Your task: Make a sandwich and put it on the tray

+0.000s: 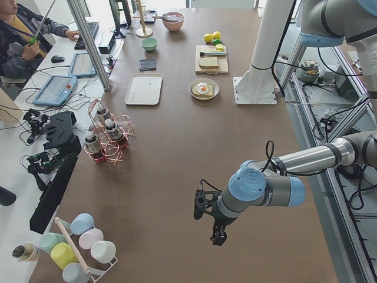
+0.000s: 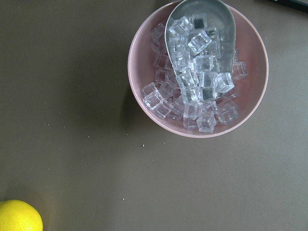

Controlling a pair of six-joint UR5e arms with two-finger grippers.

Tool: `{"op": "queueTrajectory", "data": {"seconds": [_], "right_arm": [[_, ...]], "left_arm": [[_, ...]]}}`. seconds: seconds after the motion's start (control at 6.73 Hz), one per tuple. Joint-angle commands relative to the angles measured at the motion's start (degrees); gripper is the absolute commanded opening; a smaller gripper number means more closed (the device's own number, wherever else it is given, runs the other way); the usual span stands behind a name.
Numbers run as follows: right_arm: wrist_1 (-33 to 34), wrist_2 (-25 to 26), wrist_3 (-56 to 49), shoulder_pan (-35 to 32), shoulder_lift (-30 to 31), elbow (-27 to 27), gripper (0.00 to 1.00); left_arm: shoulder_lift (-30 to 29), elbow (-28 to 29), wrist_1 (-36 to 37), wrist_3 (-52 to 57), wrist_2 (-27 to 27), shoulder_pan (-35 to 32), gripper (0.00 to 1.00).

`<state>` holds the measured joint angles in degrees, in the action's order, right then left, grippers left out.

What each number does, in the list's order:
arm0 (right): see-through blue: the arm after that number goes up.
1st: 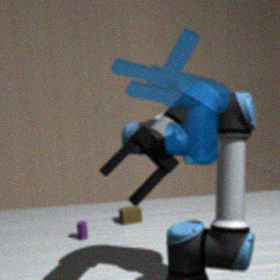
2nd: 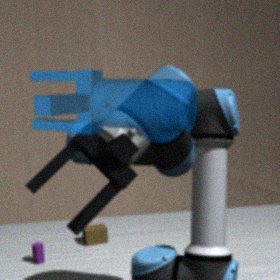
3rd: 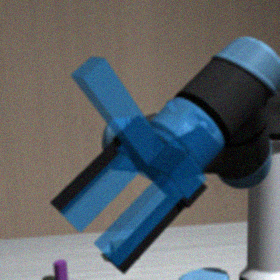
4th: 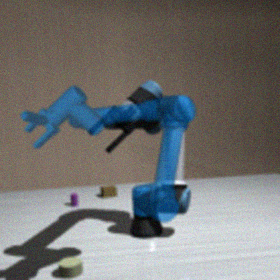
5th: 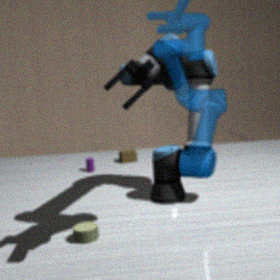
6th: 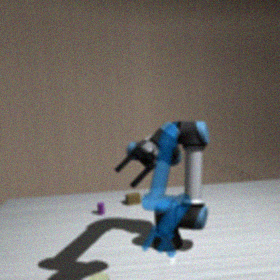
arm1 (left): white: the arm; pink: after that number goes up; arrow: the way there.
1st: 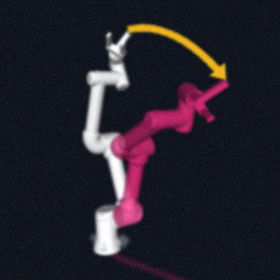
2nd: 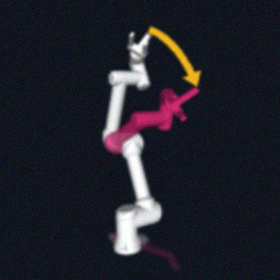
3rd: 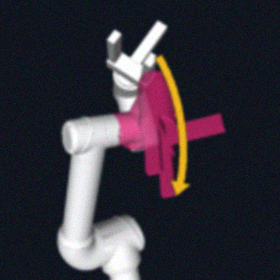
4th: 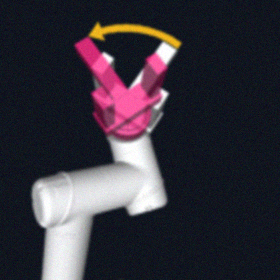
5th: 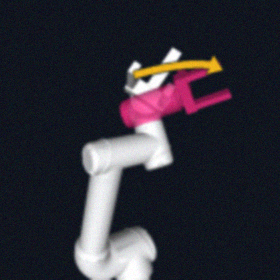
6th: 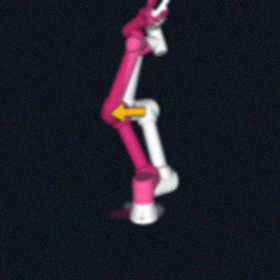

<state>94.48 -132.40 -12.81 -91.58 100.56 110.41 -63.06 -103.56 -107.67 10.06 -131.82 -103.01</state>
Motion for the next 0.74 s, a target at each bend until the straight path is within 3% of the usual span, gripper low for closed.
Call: {"op": "queueTrajectory", "data": {"seconds": [0.0,0.59], "right_arm": [[0.0,0.0,0.1,0.3,-0.4,0.0,1.0],[0.0,-0.1,-0.4,0.3,0.0,-0.1,1.0]], "left_arm": [[0.4,0.6,-0.1,0.2,0.1,0.1,0.97],[0.4,0.0,0.1,0.5,0.0,0.2,0.97]]}}
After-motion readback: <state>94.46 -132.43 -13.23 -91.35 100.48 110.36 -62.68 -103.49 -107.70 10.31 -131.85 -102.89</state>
